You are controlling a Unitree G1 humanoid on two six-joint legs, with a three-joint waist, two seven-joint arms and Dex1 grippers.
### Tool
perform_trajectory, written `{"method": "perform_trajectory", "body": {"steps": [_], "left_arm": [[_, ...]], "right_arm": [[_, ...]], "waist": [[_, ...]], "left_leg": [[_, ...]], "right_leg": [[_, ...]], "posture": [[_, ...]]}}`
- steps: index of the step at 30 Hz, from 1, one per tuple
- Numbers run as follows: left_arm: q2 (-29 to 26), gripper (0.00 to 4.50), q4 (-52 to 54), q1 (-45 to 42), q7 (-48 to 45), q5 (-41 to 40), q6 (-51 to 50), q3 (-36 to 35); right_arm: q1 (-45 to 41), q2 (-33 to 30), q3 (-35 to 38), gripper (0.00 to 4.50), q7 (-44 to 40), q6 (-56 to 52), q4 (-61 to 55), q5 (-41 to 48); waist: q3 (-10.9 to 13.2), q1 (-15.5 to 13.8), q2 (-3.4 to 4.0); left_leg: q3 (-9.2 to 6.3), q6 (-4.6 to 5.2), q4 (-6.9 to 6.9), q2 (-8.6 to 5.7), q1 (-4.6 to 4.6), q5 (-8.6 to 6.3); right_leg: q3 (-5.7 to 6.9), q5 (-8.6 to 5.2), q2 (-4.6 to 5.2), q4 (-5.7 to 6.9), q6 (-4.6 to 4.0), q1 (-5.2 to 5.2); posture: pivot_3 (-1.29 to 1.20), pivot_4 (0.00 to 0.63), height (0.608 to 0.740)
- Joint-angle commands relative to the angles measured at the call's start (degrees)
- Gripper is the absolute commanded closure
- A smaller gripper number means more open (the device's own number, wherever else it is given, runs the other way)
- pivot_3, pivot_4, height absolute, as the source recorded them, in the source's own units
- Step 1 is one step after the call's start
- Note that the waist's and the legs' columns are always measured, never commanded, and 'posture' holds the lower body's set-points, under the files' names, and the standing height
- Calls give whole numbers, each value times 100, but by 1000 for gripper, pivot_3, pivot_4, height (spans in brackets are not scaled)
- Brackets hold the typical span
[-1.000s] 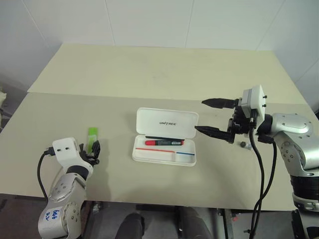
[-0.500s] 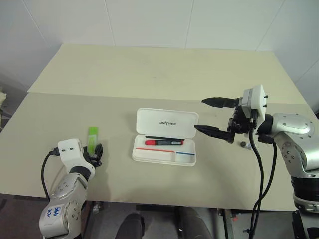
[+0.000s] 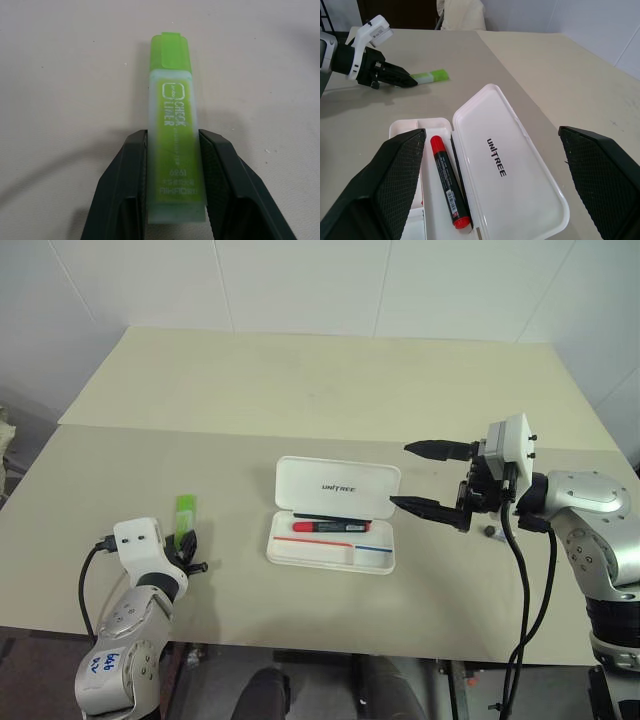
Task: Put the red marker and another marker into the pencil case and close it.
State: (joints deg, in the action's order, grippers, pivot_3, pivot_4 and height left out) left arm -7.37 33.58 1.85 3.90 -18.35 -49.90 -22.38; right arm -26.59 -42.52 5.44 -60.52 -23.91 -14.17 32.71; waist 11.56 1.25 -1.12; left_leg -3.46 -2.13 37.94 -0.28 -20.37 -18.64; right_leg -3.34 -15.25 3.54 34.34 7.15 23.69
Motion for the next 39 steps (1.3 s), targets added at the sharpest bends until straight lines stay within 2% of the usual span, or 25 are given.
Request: {"method": "perform_trajectory", "body": {"steps": [1,8,15,16,19,27,31,33,39], "left_arm": [[-90,3466,249,-83,-125,-24,202,117],[-264,3466,454,-448,-925,-456,935,228],[-656,3466,412,-382,-1727,-886,1609,90],[-667,3466,396,-407,-2031,-1153,1841,16],[-1292,3466,317,-204,-3406,-1353,2552,125],[-2549,3466,-305,-193,-5072,-1948,2633,163],[-3012,3466,-541,-235,-5664,-1947,2704,355],[-3388,3466,-801,-320,-6273,-1762,2848,629],[-3992,3466,-1873,-1078,-7455,-1382,3242,1387]], "right_arm": [[-52,-44,146,0,-2,62,-135,69],[-54,-2,121,0,11,113,-75,35],[28,15,197,0,101,152,-83,14],[53,12,213,0,125,162,-97,8],[172,-1,291,0,229,185,-160,4],[433,-56,497,0,446,232,-324,25],[539,-86,588,0,530,234,-404,33],[680,-111,708,0,612,206,-537,47],[1028,-246,1050,0,758,102,-873,127]], "waist": [[0,-12,0],[0,-81,0],[0,-116,1],[0,-117,1],[0,-117,1],[2,-111,5],[7,-109,14],[7,-114,14],[11,-114,21]], "left_leg": [[-1,0,0,0,-1,0],[0,-1,0,1,-3,0],[2,0,-9,5,-5,-4],[2,0,-9,5,-6,-4],[2,0,-11,7,-9,-6],[5,3,-28,9,-8,-7],[8,4,-37,8,-6,-7],[7,4,-40,9,-7,-7],[8,4,-55,8,-5,-4]], "right_leg": [[1,0,0,-1,0,0],[2,0,-1,-6,0,1],[2,0,-2,-19,-1,3],[2,0,-1,-21,-1,3],[5,-1,-2,-28,-2,3],[5,-6,-2,-38,-12,4],[2,-6,0,-40,-10,6],[4,-6,-1,-41,-10,7],[7,-8,-2,-42,-13,11]], "posture": [[0,150,740],[0,150,740],[0,150,740],[0,150,740],[0,150,740],[0,150,740],[0,150,740],[0,150,740],[0,150,740]]}}
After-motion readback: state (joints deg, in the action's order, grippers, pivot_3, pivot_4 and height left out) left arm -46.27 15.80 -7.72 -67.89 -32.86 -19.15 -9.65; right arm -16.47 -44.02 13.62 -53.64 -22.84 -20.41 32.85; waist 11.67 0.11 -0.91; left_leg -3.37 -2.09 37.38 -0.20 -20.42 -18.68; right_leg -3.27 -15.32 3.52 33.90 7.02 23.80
